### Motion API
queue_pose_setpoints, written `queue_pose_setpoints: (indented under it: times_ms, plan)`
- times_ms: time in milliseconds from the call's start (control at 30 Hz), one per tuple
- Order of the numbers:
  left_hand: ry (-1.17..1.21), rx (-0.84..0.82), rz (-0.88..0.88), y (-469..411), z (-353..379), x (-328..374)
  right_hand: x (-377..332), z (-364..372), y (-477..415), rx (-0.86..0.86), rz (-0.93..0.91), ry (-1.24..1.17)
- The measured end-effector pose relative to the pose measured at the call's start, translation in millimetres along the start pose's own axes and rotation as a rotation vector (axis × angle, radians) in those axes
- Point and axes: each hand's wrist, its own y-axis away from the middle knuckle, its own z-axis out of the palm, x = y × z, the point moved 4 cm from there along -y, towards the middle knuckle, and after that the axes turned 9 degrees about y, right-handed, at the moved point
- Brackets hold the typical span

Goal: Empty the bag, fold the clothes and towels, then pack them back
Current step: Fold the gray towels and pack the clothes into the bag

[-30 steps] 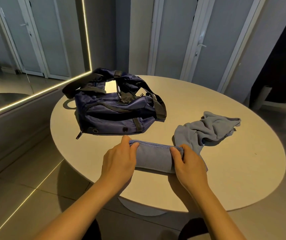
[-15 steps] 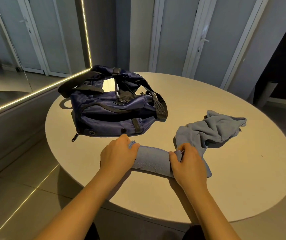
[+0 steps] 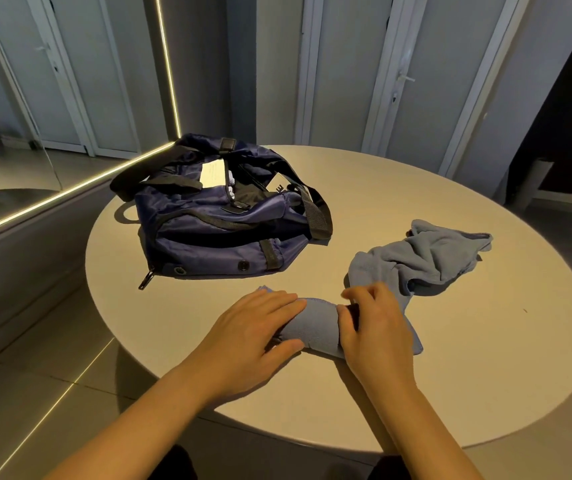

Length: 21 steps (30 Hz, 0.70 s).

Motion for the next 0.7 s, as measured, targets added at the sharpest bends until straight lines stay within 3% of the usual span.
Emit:
queue_pose_setpoints:
  times_ms: [67, 100, 200, 300, 533, 700]
  plan:
    - [0.051, -0.001, -0.03, -1.9, -1.1, -2.5, -11.4, -7.3, 4.6, 0.092, -0.252, 0.026]
    - [0.08, 0.0, -0.043, -4.1, -2.7, -3.7, -14.9, -10.3, 6.1, 0.051, -0.33, -0.044]
    - [0.142, -0.015, -0.084, -11.4, -7.3, -6.5, -8.7, -13.7, 9.0, -0.23, -0.363, -0.166]
    - [0.167, -0.048, -0.106, -17.8, -14.2, -5.5, 3.9, -12.6, 8.3, -0.311, -0.4, -0.054]
    - [0.122, -0.123, -0.126, -12.1, -28.2, 5.9, -0.2, -31.6, -16.7, -0.48, -0.213, -0.304]
    - [0.453, -0.009, -0.164, 4.2, -54.2, 9.5, -20.6, -60.0, -32.0, -0.366, 0.052, -0.684]
